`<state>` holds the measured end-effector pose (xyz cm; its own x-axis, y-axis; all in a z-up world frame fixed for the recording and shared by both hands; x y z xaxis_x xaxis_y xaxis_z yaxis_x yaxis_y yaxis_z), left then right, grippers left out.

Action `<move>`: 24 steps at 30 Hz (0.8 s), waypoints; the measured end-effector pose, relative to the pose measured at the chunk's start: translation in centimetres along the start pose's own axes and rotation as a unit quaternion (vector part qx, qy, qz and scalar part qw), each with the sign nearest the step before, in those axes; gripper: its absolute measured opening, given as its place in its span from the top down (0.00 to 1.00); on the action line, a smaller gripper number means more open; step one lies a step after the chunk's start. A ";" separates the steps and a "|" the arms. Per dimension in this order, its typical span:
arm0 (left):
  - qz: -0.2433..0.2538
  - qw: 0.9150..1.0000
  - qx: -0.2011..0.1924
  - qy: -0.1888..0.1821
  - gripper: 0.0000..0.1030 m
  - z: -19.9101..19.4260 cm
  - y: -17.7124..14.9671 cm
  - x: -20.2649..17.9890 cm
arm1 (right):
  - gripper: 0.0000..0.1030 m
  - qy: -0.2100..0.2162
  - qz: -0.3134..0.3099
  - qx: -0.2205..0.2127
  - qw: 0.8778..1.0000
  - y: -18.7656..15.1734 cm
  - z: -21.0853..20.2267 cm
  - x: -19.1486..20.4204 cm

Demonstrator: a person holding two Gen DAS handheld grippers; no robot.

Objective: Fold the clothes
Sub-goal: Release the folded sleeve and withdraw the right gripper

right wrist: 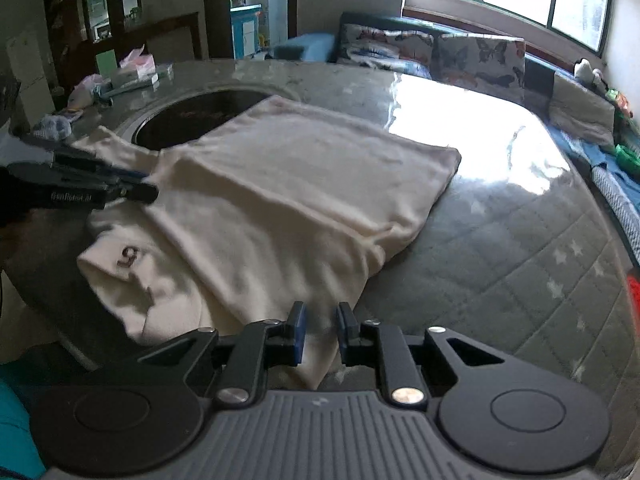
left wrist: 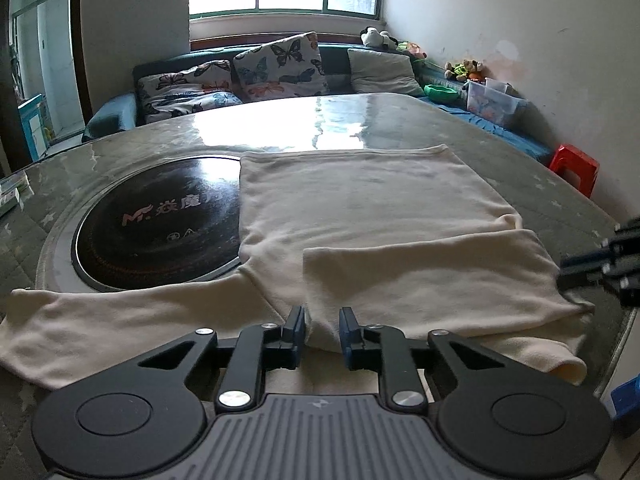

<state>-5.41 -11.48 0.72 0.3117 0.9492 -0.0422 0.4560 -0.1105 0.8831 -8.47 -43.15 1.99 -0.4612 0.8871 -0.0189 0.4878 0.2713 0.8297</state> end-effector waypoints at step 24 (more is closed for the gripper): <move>0.003 1.000 -0.001 0.004 0.57 -0.3 -0.3 0.7 | 0.96 0.048 -0.035 0.012 0.998 2.5 4.3 -3.6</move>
<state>-5.55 -10.68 0.57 0.3074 0.9510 -0.0340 0.4533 -0.1150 0.8839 -2.40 -44.08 1.80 -0.5635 0.8258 -0.0227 0.4679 0.3417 0.8151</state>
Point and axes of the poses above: each gripper's, at about its wrist camera, not at the fingertips, and z roughly the way its jaws point, x to its left, y to its top, the point moved 3 cm from there along z, roughly the way its jaws point, and after that the axes turned 14 degrees about -x, right-handed, at the moved point
